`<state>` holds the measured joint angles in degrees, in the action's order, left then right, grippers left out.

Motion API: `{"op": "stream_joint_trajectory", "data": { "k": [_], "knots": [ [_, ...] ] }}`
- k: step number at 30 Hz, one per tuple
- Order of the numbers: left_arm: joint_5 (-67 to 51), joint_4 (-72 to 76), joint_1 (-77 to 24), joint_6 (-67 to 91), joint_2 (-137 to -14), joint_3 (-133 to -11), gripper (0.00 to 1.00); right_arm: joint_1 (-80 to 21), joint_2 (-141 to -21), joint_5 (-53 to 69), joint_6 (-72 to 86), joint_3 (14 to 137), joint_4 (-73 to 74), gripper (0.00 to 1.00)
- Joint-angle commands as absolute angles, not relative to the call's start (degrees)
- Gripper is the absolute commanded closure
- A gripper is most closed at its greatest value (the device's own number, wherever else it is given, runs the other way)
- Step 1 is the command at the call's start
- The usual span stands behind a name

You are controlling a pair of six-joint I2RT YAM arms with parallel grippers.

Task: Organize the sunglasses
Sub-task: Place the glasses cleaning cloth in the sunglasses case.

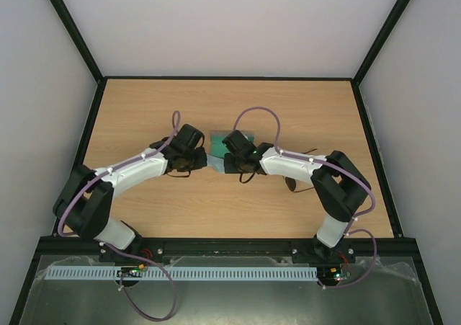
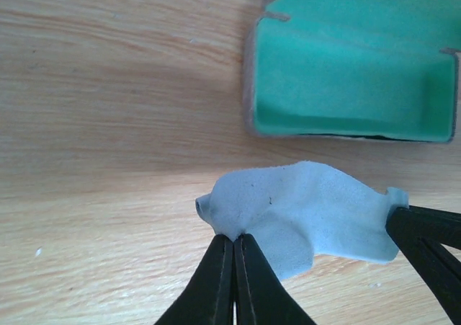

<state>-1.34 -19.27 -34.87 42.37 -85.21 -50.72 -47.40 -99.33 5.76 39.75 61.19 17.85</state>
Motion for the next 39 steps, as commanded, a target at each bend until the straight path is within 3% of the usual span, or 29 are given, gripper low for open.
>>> {"op": "stream_joint_trajectory", "data": {
  "k": [1,15,39],
  "knots": [
    [-2.35,-19.77,-35.4,41.38,-87.41,-54.33,0.98,-45.45,-97.63,5.29,37.28,62.9,20.76,0.99],
    [-2.72,-17.89,-36.18,40.99,-97.11,-62.23,0.98,-37.52,-99.58,6.68,31.79,66.44,24.13,0.99],
    [0.2,-14.74,-36.12,40.18,-108.19,-69.62,0.98,-32.39,-106.32,6.24,27.18,71.98,26.8,0.99]
  ]
}}
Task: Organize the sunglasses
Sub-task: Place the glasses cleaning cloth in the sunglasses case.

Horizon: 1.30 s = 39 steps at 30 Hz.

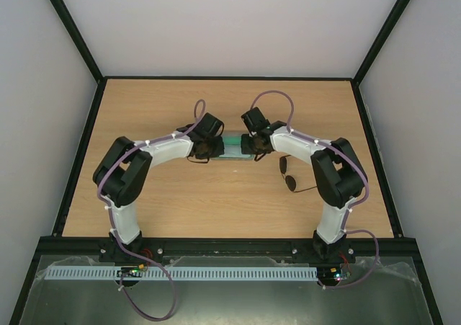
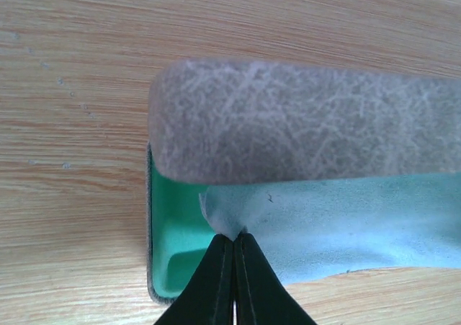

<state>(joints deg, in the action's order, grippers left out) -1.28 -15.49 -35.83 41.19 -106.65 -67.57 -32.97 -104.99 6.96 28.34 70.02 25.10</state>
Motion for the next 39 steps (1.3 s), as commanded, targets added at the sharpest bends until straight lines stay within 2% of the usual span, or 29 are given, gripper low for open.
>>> {"op": "stream_joint_trajectory", "data": {
  "k": [1,39],
  "knots": [
    [0.38,-14.76,-36.12,40.12,-108.46,-69.75,0.98,-32.31,-106.46,6.32,27.16,72.06,26.72,0.99],
    [2.83,-13.88,-34.69,39.57,-111.84,-69.04,0.98,-31.55,-111.59,6.56,27.34,73.64,24.96,0.99]
  ]
}}
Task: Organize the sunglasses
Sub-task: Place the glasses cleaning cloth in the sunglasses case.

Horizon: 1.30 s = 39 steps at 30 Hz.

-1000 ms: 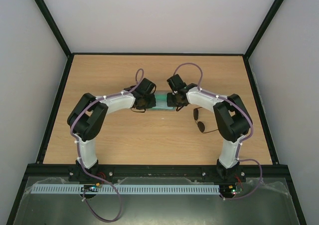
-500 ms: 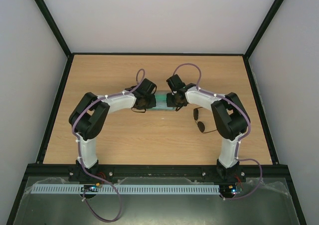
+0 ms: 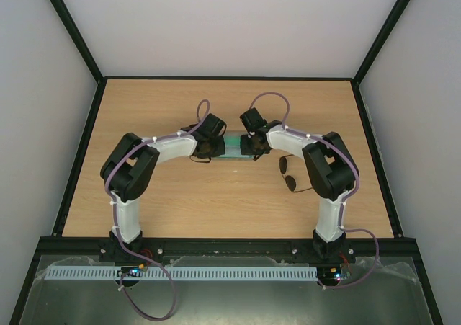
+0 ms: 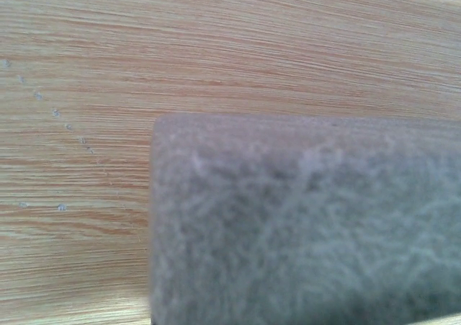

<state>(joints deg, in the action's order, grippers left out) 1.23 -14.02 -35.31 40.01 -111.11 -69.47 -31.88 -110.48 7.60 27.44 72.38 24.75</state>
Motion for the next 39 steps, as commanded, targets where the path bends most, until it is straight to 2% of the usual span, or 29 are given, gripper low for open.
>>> {"op": "stream_joint_trajectory", "data": {
  "k": [1,5,11,15,22,24,27,33,36,39],
  "knots": [
    [2.78,-13.81,-34.57,39.56,-111.76,-68.93,0.98,-31.55,-111.57,6.51,27.33,73.67,24.91,0.99],
    [2.65,-13.6,-34.53,39.62,-111.62,-68.32,0.98,-31.55,-111.58,6.52,27.5,73.64,24.87,0.99],
    [2.12,-13.46,-34.52,39.8,-110.78,-67.24,0.86,-31.55,-111.34,6.55,27.68,73.31,24.68,0.97],
    [2.01,-13.45,-34.48,40.27,-109.69,-66.34,0.84,-31.55,-110.74,6.5,27.62,73.15,24.61,0.95],
    [2.07,-14.34,-34.52,40.93,-107.84,-65.39,0.82,-31.55,-109.35,6.63,27.77,73.08,24.84,0.81],
    [2.12,-14.7,-34.46,41.14,-107.15,-65.16,0.81,-31.55,-108.66,6.6,27.85,73.05,24.99,0.8],
    [1.94,-15.12,-34.54,41.32,-105.74,-64.86,0.75,-31.55,-107.09,6.6,27.95,72.73,25.22,0.73],
    [1.8,-15.99,-34.49,41.74,-102.07,-64.78,0.58,-31.55,-102.84,8.69,28.42,71.0,24.2,0.62],
    [0.56,-15.01,-34.45,41.79,-101.49,-65.13,0.58,-31.56,-100.77,11.31,29.42,69.31,21.65,0.6],
    [-0.99,-12.98,-34.47,41.5,-102.16,-65.64,0.62,-31.64,-100.52,13.84,30.5,68.82,19.73,0.61]
  ]
}}
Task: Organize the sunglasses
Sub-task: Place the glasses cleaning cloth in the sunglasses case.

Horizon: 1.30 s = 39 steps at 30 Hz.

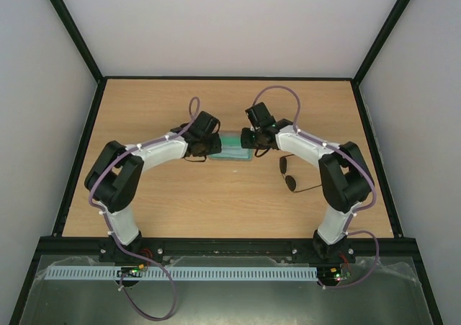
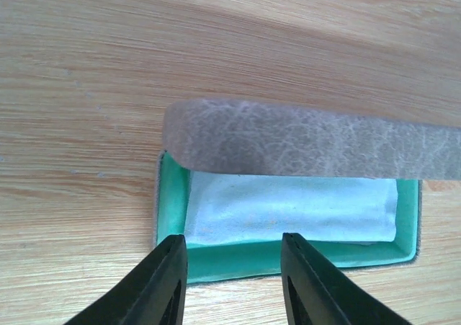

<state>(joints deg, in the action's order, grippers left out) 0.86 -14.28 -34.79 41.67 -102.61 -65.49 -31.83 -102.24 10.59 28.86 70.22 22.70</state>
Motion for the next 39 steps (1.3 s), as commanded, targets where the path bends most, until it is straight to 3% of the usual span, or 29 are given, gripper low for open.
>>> {"op": "stream_joint_trajectory", "data": {
  "k": [1,6,17,34,39],
  "knots": [
    [-1.62,-12.6,-34.46,41.42,-102.68,-66.0,0.63,-31.64,-100.85,14.36,30.64,68.93,19.43,0.61],
    [-3.21,-11.76,-34.53,41.22,-105.56,-67.93,0.79,-31.81,-102.33,16.08,31.15,68.72,18.02,0.69],
    [-2.66,-9.66,-34.91,41.79,-110.48,-68.52,0.85,-33.75,-108.02,13.66,32.49,67.93,15.71,0.78],
    [-0.41,-9.5,-34.7,42.41,-108.94,-63.88,0.86,-35.42,-107.19,8.33,32.36,66.85,16.0,0.73],
    [-0.26,-11.96,-34.61,41.98,-102.72,-64.83,0.72,-35.33,-100.19,7.07,32.44,68.57,17.35,0.65]
  ]
}}
